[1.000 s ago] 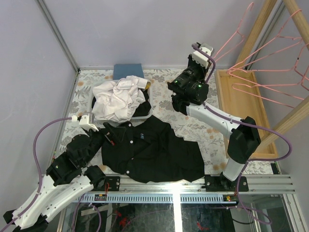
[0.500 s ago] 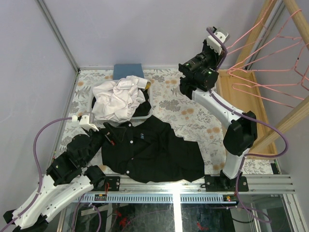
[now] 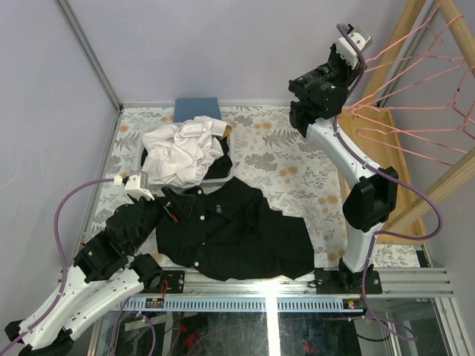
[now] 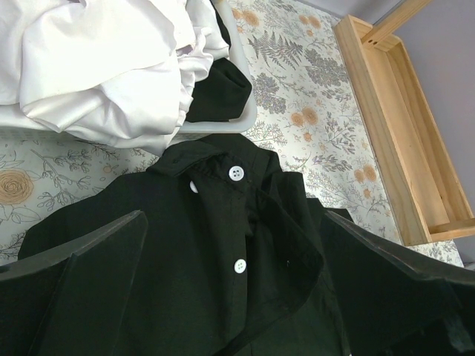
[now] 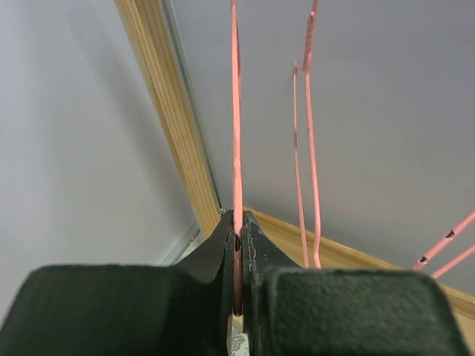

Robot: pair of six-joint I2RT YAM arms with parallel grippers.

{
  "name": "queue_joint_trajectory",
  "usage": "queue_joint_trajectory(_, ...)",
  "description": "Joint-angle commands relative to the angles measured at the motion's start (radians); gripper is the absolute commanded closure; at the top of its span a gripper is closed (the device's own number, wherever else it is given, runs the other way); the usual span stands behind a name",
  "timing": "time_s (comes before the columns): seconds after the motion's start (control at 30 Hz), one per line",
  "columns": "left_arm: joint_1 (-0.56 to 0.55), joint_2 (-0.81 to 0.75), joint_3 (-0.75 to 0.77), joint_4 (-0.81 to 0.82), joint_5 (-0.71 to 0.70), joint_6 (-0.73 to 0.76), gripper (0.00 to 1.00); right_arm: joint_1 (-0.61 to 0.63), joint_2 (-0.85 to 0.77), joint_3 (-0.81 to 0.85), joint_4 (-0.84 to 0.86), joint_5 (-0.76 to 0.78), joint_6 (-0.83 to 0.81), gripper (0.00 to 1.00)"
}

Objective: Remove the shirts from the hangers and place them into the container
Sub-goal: Place the hanger at the clothesline.

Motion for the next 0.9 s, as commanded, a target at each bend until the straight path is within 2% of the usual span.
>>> queue_joint_trajectory(0.0, 0.002, 0.001, 0.01, 0.012, -0.01, 0.01, 0.0, -0.017, -0.039, -0.008, -0.121, -0.028, 0.163, 1.0)
queue_joint_trajectory(0.1, 0.003, 0.006, 0.011, 0.013, -0.01, 0.012, 0.0, -0.016, -0.075, -0.103, -0.073, -0.012, 0.17, 0.99)
queue_joint_trajectory(0.27, 0.002, 0.014, 0.012, 0.013, -0.01, 0.014, 0.0, -0.013, -0.124, -0.182, -0.085, -0.006, 0.187, 0.88)
queue_joint_trajectory(0.4, 0.003, 0.019, 0.01, 0.02, -0.011, 0.014, 0.0, 0.018, -0.169, -0.207, -0.154, -0.028, 0.226, 0.51)
queue_joint_trajectory(0.43, 0.002, 0.021, 0.01, 0.018, -0.012, 0.014, 0.0, 0.031, -0.189, -0.219, -0.206, -0.043, 0.254, 0.37)
queue_joint_trajectory(0.47, 0.001, 0.022, 0.01, 0.018, -0.011, 0.014, 0.0, 0.043, -0.21, -0.237, -0.287, -0.052, 0.311, 0.28)
queue_joint_trajectory(0.53, 0.002, 0.023, 0.011, 0.018, -0.001, 0.016, 0.0, 0.067, -0.282, -0.268, -0.545, -0.087, 0.543, 0.16)
queue_joint_trajectory(0.6, 0.003, 0.017, 0.01, 0.02, -0.002, 0.017, 0.0, 0.078, -0.344, -0.258, -0.901, -0.142, 0.861, 0.03)
queue_joint_trajectory(0.63, 0.002, 0.017, 0.01, 0.021, -0.003, 0.017, 0.0, 0.078, -0.371, -0.244, -1.068, -0.178, 1.019, 0.0)
queue_joint_trajectory(0.67, 0.002, 0.015, 0.009, 0.021, -0.002, 0.016, 0.0, 0.078, -0.391, -0.242, -1.164, -0.205, 1.122, 0.01)
queue_joint_trajectory(0.77, 0.002, 0.012, 0.011, 0.019, -0.004, 0.017, 0.0, 0.092, -0.435, -0.261, -1.278, -0.299, 1.256, 0.01)
queue_joint_trajectory(0.87, 0.002, 0.01, 0.01, 0.018, -0.005, 0.016, 0.0, 0.097, -0.475, -0.28, -1.382, -0.518, 1.35, 0.01)
